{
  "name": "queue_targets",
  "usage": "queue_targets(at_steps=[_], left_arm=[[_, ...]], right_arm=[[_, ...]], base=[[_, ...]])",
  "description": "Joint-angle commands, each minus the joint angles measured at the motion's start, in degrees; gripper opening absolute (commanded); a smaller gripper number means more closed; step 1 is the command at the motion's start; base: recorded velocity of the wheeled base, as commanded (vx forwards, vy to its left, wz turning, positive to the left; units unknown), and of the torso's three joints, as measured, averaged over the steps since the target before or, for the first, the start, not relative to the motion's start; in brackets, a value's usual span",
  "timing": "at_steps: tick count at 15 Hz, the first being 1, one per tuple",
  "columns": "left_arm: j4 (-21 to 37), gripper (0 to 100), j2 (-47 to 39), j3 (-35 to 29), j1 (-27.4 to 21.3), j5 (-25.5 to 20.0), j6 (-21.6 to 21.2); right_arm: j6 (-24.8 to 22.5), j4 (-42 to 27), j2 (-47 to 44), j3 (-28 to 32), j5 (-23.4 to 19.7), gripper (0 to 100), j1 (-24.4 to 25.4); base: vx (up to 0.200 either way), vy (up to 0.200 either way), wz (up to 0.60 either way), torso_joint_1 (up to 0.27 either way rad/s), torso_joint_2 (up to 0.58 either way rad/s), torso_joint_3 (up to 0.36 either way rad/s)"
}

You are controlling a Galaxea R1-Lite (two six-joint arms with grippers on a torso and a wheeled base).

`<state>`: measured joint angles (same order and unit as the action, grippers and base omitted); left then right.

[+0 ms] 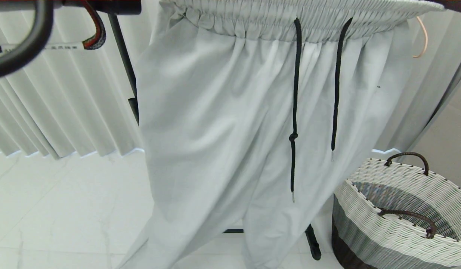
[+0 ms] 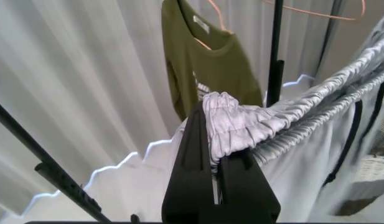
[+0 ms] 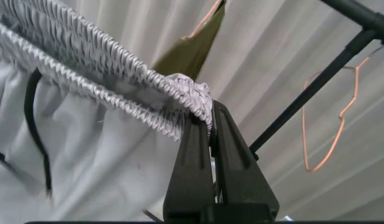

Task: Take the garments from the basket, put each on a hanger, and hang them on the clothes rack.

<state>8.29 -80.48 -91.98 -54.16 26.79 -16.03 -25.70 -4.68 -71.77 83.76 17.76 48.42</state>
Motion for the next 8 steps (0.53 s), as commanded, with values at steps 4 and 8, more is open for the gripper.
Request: queue_targets(at_steps=[4, 8], left_arm=[[0.0, 0, -8.4, -13.1, 0.0, 1.5, -1.5], [0.0, 0, -17.4, -22.6, 0.3, 1.5, -1.6]], right_arm=[[0.1, -12.4, 6.6, 3.0, -0.2, 0, 0.4], [0.5, -26.6, 11.5, 5.5, -0.4, 0, 12.8]], base=[[0.000, 0.000, 0.00, 0.000, 0.00, 0.000], [0.000, 0.000, 0.00, 0.000, 0.00, 0.000]])
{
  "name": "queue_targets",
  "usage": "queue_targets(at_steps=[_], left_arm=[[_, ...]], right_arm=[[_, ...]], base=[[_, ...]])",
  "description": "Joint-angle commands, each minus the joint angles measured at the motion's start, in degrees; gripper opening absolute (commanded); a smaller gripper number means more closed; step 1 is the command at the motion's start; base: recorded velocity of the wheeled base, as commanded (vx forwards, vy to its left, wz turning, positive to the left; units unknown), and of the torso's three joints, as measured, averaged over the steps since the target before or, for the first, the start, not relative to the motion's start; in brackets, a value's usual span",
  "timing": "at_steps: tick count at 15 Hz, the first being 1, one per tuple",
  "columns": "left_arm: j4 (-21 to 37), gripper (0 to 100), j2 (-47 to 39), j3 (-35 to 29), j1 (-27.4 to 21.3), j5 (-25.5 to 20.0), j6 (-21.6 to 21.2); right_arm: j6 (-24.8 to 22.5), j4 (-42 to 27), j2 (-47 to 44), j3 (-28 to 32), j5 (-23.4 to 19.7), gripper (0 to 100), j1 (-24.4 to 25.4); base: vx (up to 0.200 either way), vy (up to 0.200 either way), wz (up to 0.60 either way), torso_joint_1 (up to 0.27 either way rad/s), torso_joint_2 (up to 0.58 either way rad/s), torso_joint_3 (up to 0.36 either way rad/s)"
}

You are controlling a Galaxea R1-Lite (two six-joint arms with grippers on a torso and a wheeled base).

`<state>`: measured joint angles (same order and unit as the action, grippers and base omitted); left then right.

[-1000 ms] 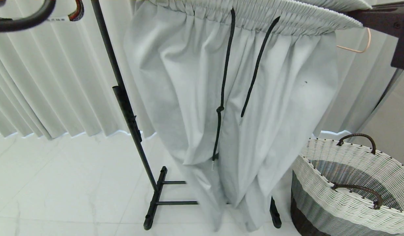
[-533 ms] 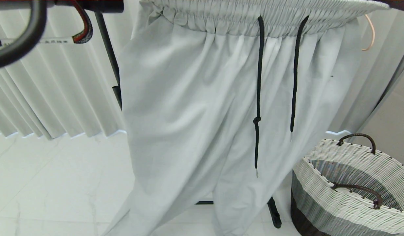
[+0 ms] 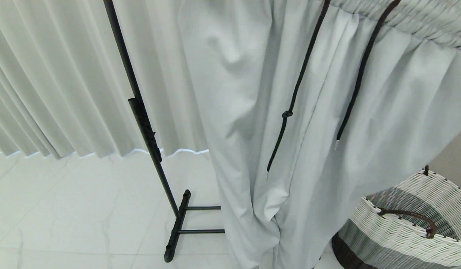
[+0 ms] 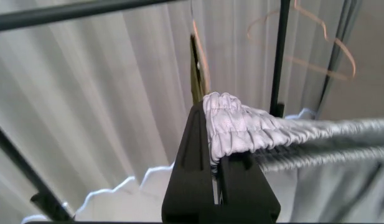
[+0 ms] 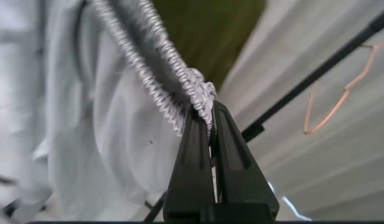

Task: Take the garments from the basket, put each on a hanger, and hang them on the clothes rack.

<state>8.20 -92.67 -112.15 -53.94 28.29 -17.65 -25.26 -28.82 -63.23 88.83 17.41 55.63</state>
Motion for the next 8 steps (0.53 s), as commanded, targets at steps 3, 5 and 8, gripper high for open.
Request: queue_targets(at_steps=[3, 5, 8], left_arm=[[0.1, 0, -6.2, -2.4, 0.7, 0.4, -0.1], [0.8, 0, -5.7, -2.4, 1.0, 1.3, -0.1], [7.4, 0, -3.0, -2.4, 1.0, 1.4, 1.0]], right_arm=[[0.1, -4.8, 2.5, 0.4, -0.1, 0, 10.4], [0.0, -4.7, 1.8, 0.4, -0.1, 0, 10.4], [0.0, -4.8, 1.5, 0.1, 0.1, 0, 9.5]], base=[[0.000, 0.000, 0.00, 0.000, 0.00, 0.000], [0.000, 0.000, 0.00, 0.000, 0.00, 0.000], [0.000, 0.000, 0.00, 0.000, 0.00, 0.000]])
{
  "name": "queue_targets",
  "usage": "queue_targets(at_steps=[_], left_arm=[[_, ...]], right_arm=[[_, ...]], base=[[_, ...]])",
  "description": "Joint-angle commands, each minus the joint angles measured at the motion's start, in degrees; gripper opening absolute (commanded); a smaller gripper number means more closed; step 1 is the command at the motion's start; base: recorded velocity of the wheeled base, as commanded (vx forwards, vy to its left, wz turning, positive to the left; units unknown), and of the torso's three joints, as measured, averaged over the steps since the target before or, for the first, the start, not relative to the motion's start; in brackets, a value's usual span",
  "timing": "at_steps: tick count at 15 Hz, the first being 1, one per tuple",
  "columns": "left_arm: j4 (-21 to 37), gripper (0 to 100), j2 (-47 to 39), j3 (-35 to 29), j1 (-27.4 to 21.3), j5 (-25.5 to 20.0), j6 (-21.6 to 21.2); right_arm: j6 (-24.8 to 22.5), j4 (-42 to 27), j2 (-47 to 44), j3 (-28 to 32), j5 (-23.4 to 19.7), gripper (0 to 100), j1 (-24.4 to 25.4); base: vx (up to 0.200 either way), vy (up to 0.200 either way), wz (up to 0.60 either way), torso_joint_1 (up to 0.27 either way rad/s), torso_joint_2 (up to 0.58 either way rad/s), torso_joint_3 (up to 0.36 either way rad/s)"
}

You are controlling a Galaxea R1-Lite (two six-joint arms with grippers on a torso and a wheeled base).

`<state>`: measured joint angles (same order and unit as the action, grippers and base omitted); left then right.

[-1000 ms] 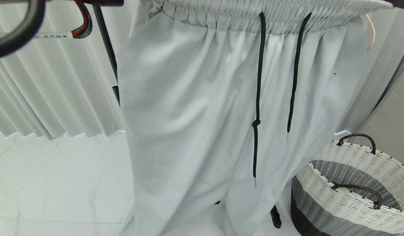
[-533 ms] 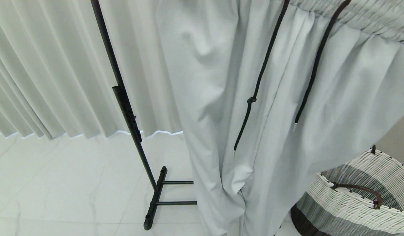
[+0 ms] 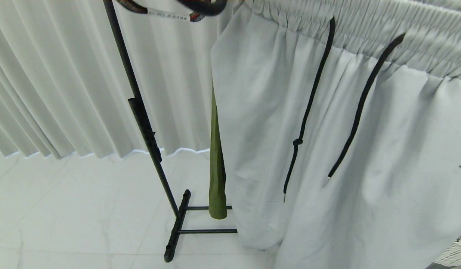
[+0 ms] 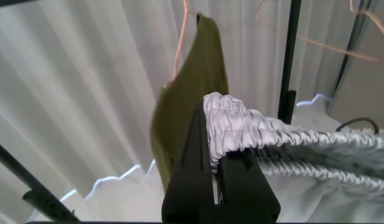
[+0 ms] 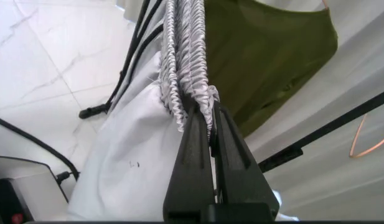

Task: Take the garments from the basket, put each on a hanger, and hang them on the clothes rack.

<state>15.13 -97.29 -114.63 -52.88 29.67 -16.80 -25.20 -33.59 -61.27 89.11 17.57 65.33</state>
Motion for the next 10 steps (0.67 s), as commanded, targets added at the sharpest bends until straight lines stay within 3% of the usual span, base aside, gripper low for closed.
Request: queue_targets(at_steps=[1, 3, 6, 8, 10], left_arm=[[6.7, 0, 4.0, 0.0, 0.1, 0.0, 3.0], [16.2, 0, 7.4, 0.0, 0.1, 0.0, 7.7], [26.8, 0, 11.4, 0.0, -1.0, 0.0, 16.8], [28.8, 0, 14.1, 0.1, -2.6, 0.0, 19.6], [28.8, 0, 18.2, 6.1, -5.2, -0.1, 20.1]], right_arm=[[0.0, 0.1, -1.0, -0.2, 0.4, 0, -3.5], [0.0, 1.2, -2.4, -0.1, 0.5, 0, -9.8], [-0.1, 9.8, -6.5, -0.2, 0.5, 0, -12.9], [-0.1, 17.7, -10.4, -0.1, 0.5, 0, -12.9], [-0.4, 26.2, -14.8, 0.4, 0.3, 0, -12.9]], base=[[0.000, 0.000, 0.00, 0.000, 0.00, 0.000], [0.000, 0.000, 0.00, 0.000, 0.00, 0.000], [0.000, 0.000, 0.00, 0.000, 0.00, 0.000], [0.000, 0.000, 0.00, 0.000, 0.00, 0.000], [0.000, 0.000, 0.00, 0.000, 0.00, 0.000]])
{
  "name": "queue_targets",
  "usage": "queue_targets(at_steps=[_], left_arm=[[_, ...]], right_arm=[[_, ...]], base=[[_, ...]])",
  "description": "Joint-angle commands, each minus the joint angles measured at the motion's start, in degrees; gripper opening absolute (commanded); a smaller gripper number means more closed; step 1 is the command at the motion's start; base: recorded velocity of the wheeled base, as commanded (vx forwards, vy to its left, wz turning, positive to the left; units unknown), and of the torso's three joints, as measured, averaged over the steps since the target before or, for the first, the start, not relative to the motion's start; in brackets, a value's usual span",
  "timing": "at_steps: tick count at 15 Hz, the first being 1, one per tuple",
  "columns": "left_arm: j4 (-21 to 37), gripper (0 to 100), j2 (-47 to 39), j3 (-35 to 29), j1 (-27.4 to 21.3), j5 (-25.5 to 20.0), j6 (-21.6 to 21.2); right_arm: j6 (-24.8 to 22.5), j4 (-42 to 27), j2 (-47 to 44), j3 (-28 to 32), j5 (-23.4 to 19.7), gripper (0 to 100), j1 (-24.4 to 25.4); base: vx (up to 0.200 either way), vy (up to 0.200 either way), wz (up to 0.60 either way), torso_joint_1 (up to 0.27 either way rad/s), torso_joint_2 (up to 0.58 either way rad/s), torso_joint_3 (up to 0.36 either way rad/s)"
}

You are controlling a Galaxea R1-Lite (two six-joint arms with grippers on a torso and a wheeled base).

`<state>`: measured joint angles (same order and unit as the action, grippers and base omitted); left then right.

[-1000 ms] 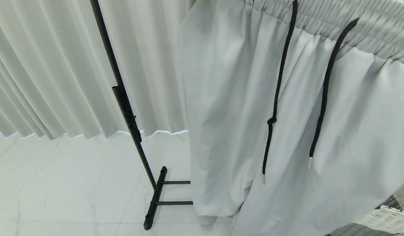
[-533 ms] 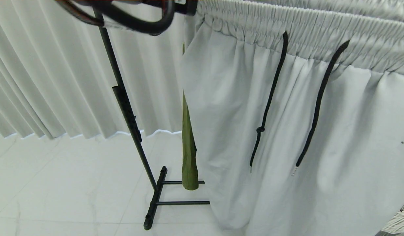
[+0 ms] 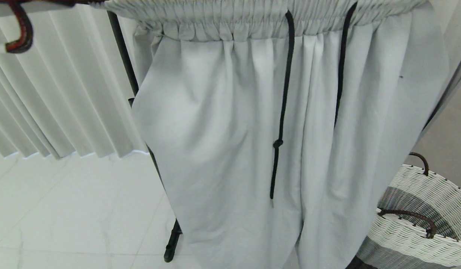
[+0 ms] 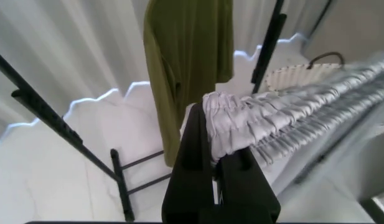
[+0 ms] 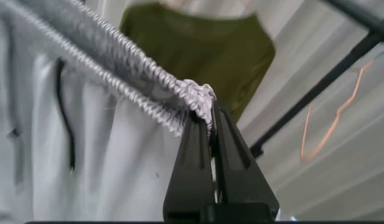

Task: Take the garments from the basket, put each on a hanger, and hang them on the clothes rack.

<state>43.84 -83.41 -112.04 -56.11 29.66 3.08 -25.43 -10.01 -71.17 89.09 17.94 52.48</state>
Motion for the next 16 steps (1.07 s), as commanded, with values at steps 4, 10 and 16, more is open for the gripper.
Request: queue_targets(at_steps=[4, 10, 16], left_arm=[[0.0, 0, 8.5, 7.5, -10.8, 0.2, 0.3], [0.0, 0, 7.8, 7.5, -11.3, 3.6, -0.3], [-16.8, 0, -0.4, 6.8, -1.9, 3.6, -12.0]], right_arm=[[-0.3, 9.8, -10.5, 2.4, -0.6, 0, 1.5], [-0.3, 9.5, -10.3, 2.7, 0.0, 0, 1.7], [-0.1, 1.8, -4.2, 2.4, 0.1, 0, 0.3]], base=[[0.000, 0.000, 0.00, 0.000, 0.00, 0.000], [0.000, 0.000, 0.00, 0.000, 0.00, 0.000], [0.000, 0.000, 0.00, 0.000, 0.00, 0.000]])
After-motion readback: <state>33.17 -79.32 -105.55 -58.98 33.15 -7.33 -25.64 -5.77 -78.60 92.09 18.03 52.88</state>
